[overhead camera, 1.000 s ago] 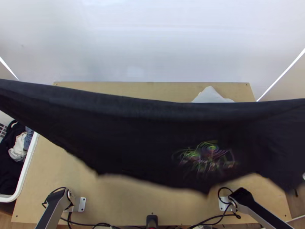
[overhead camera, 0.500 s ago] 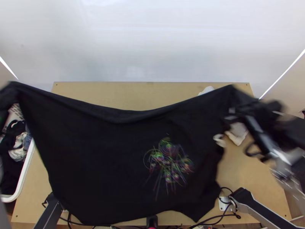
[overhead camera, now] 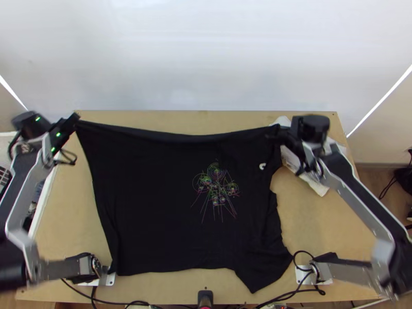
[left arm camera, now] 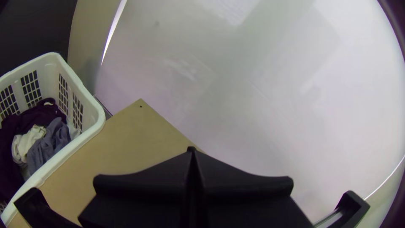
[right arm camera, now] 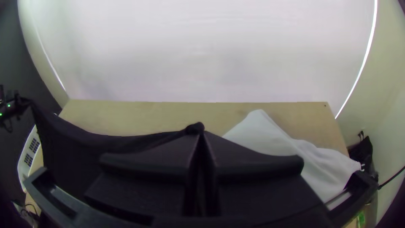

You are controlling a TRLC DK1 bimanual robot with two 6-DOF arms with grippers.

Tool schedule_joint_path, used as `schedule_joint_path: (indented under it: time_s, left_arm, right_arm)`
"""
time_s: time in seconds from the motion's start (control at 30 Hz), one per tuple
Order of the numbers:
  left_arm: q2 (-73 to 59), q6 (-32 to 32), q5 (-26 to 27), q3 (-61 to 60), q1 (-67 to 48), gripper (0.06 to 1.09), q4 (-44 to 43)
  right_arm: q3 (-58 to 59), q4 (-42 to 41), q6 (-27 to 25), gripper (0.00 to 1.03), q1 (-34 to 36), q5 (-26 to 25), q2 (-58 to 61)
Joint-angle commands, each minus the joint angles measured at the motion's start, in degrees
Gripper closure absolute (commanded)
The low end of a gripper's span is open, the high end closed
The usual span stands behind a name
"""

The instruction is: Fold the t-shirt

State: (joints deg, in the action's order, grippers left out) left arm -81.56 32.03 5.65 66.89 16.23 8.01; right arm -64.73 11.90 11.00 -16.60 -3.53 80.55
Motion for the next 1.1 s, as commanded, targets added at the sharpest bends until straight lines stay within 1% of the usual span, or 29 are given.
schedule_joint_path:
  time_s: [0.0,0.13,0.27,0.43,0.6,0.77,0.87,0.93,1.0,1.07]
  left_arm:
    - [-19.3,0.2,-2.2,12.7,-1.9,1.05,-2.5]
    - [-26.1,0.2,-3.3,20.5,-3.0,1.05,-1.7]
    - [-31.5,0.3,-4.1,25.0,-3.4,1.05,-1.2]
    - [-35.8,0.1,-4.2,28.7,-2.7,1.05,-0.7]
    - [-38.9,-0.2,-4.2,31.6,-1.3,1.05,0.5]
    - [-38.9,-0.9,-4.1,31.2,-1.1,1.05,1.4]
    - [-38.0,-1.7,-4.1,30.8,-1.6,1.05,4.5]
    - [-36.7,-2.9,-4.1,30.4,-2.2,1.05,7.9]
    - [-35.0,-3.3,-3.2,29.6,-2.6,1.05,12.8]
    - [-32.9,-5.6,-2.7,28.2,-3.5,1.05,18.3]
  right_arm:
    - [-11.6,0.8,0.9,1.0,5.1,0.6,16.0]
    - [-18.1,0.8,0.9,1.0,5.4,0.6,22.5]
    - [-23.6,0.8,1.2,1.0,4.7,0.6,27.6]
    - [-29.1,1.0,1.9,1.0,3.4,0.5,33.4]
    - [-34.6,3.0,2.1,1.0,2.4,0.3,38.5]
    - [-35.8,3.2,2.4,1.0,1.6,-0.2,39.9]
    - [-35.7,4.2,2.5,1.0,1.4,-0.3,39.6]
    - [-35.7,6.4,2.6,1.0,1.5,-0.4,38.9]
    - [-35.2,9.0,3.4,1.0,1.5,-0.5,37.4]
    - [-33.9,11.0,3.8,1.0,1.5,-0.4,35.5]
